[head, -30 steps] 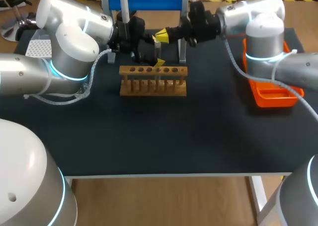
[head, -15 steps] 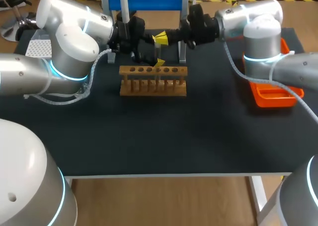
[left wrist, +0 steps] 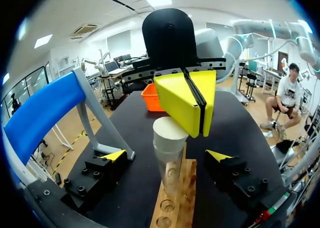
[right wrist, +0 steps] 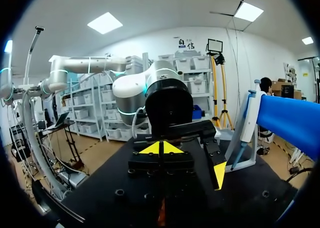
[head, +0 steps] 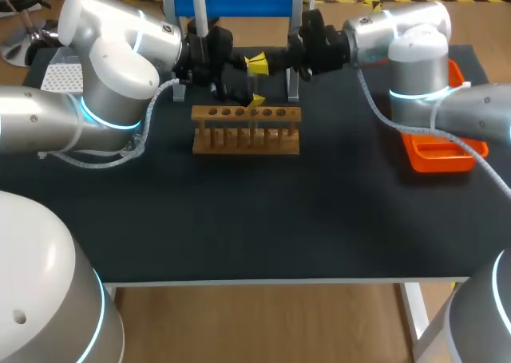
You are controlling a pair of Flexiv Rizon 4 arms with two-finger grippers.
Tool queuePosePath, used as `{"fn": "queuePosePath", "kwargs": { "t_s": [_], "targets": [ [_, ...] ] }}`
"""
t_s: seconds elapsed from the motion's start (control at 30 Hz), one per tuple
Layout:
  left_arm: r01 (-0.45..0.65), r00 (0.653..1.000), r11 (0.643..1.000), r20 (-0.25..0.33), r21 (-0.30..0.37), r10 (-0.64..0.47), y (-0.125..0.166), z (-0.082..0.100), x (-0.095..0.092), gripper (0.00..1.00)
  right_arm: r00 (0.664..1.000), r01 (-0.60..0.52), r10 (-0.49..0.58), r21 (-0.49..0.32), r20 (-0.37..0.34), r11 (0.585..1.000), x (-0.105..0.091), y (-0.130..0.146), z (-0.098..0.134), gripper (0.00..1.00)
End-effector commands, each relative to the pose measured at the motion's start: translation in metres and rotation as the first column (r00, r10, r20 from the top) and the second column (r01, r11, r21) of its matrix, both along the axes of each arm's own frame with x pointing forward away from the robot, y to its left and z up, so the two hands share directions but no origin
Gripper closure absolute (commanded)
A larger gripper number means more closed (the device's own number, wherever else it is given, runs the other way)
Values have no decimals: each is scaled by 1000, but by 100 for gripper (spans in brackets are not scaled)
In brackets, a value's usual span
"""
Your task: Invert the test tube, pick up the pipette, mount the tip to pipette, aspirate from beaker and dispense into the tube, eject the tip, return the pipette, and cap with the stopper.
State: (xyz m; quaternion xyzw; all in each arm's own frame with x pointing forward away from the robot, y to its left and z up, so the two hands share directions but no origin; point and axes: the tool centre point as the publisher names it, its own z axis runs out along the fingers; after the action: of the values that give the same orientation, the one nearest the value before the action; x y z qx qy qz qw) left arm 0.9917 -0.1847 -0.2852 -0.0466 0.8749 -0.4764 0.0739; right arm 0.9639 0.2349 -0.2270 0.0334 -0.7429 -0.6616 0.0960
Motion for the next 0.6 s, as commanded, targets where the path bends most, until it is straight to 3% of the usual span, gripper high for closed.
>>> {"fn": "queuePosePath", "kwargs": {
  "t_s": [0.03, 0.2, 0.5, 0.53, 0.6],
  "targets": [
    [-2, 1000, 1000, 0, 2, 2, -1, 0, 0, 0, 1000, -2, 2, -7, -1, 1000, 1, 0, -8, 100],
    [-2, 1000, 1000, 0, 2, 2, -1, 0, 0, 0, 1000, 6, -6, 3, 3, 1000, 4, -2, -4, 100],
    [-2, 1000, 1000, 0, 2, 2, -1, 0, 0, 0, 998, 7, -12, 73, 62, 997, 6, -10, 37, 100],
    [-2, 1000, 1000, 0, 2, 2, -1, 0, 0, 0, 997, 10, -15, 76, 72, 997, 6, -13, 42, 91],
    [-2, 1000, 1000, 0, 2, 2, -1, 0, 0, 0, 995, 22, -30, 80, 93, 997, 6, -20, 52, 33]
  ]
}}
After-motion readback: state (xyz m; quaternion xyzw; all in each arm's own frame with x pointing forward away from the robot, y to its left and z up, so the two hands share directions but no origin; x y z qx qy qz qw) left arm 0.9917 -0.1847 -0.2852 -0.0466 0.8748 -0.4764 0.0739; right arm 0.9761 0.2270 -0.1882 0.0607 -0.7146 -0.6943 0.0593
